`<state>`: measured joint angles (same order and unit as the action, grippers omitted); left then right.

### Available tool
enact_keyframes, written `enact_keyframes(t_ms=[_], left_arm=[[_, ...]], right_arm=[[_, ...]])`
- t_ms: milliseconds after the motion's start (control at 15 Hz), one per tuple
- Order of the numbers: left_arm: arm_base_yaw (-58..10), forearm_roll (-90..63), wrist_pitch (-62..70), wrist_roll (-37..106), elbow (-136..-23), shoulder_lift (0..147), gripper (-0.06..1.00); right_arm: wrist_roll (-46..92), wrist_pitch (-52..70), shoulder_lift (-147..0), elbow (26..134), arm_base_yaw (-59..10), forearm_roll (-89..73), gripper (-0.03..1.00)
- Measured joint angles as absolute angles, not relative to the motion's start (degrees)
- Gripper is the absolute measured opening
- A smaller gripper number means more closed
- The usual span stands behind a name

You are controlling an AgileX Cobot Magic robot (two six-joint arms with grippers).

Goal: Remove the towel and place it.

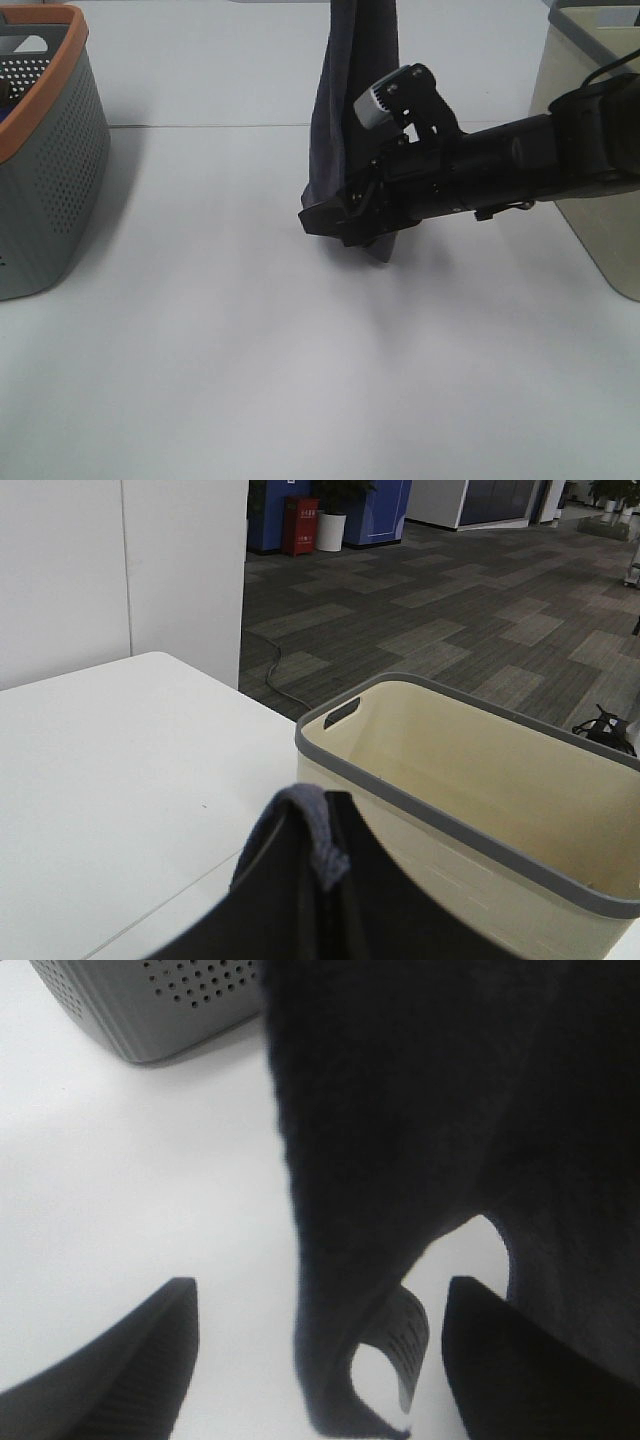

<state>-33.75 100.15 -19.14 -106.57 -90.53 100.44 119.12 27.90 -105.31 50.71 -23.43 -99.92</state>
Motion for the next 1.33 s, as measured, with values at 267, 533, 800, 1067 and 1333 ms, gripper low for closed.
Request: enact_keyframes(t_ms=[267, 533, 800, 1067, 1333], left_arm=[[-33.75, 100.15, -19.19, -106.57, -90.53, 100.44, 0.0], [-33.75, 100.15, -19.19, -106.57, -90.53, 100.5, 0.0], [-33.75, 100.1, -16.84, -106.4, -90.53, 100.5, 0.0], [-33.75, 100.1, -11.69, -106.4, -90.53, 100.04, 0.0], [-33.75, 98.78, -7.91, -106.4, -90.53, 98.09, 0.0]], right_arm=[[118.89, 22.86, -108.86, 52.6, -25.95, -99.87, 0.55], [118.54, 21.77, -108.12, 52.65, -25.95, -99.87, 0.39], [117.4, 20.57, -105.71, 51.68, -25.95, -99.92, 0.02], [109.84, 14.61, -98.43, 48.19, -25.95, -99.87, 0.02], [102.22, 10.03, -87.78, 47.73, -25.95, -93.74, 0.02]])
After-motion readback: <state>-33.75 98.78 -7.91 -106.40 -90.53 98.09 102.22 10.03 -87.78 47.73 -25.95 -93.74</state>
